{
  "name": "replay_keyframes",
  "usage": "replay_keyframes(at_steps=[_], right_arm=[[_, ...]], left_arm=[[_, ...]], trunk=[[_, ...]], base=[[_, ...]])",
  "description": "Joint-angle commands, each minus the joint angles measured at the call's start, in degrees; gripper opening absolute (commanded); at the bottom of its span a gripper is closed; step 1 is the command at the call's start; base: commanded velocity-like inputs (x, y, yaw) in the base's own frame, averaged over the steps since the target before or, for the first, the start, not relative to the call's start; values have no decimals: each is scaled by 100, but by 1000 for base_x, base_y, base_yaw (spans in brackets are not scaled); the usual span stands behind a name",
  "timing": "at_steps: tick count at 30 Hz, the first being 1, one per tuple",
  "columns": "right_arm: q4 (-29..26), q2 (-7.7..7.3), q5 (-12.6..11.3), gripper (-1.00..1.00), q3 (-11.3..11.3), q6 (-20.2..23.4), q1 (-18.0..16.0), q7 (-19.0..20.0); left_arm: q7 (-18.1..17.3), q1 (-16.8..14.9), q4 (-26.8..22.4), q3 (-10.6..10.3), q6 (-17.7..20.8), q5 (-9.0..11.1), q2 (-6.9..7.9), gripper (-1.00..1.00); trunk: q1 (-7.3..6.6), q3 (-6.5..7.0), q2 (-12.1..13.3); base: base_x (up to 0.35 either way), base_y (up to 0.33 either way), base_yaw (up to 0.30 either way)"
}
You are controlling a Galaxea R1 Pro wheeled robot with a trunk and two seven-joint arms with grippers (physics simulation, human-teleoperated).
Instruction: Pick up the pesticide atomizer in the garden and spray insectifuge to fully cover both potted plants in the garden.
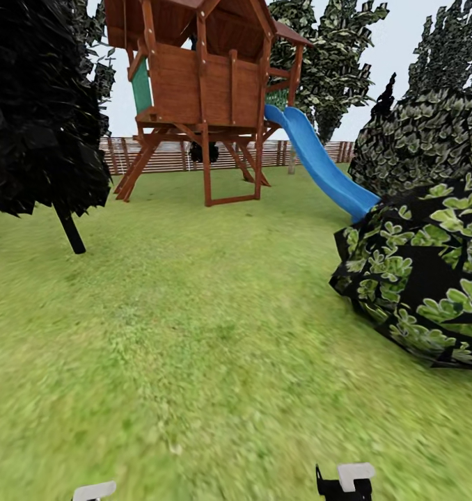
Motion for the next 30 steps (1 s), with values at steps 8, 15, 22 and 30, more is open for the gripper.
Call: replay_keyframes(at_steps=[8, 15, 22, 30], right_arm=[[5, 0, 60, 100, -3, -7, -6, -49], [5, 1, 61, 100, -3, -6, -7, -49], [5, 0, 60, 100, -3, -6, -8, -49], [5, -6, 54, 100, -5, -6, -6, -55]], left_arm=[[14, -5, 6, 38, -21, -61, 0, -100], [14, -4, 6, 38, -21, -61, 0, -100], [14, -4, 6, 38, -21, -61, 0, -100], [14, -4, 6, 38, -21, -61, -2, -100]], trunk=[[2, -5, -2], [2, -5, -2], [2, -5, -2], [2, -5, -2]], base=[[338, 0, 0], [338, 0, 0], [338, 0, 0], [338, 0, 0]])
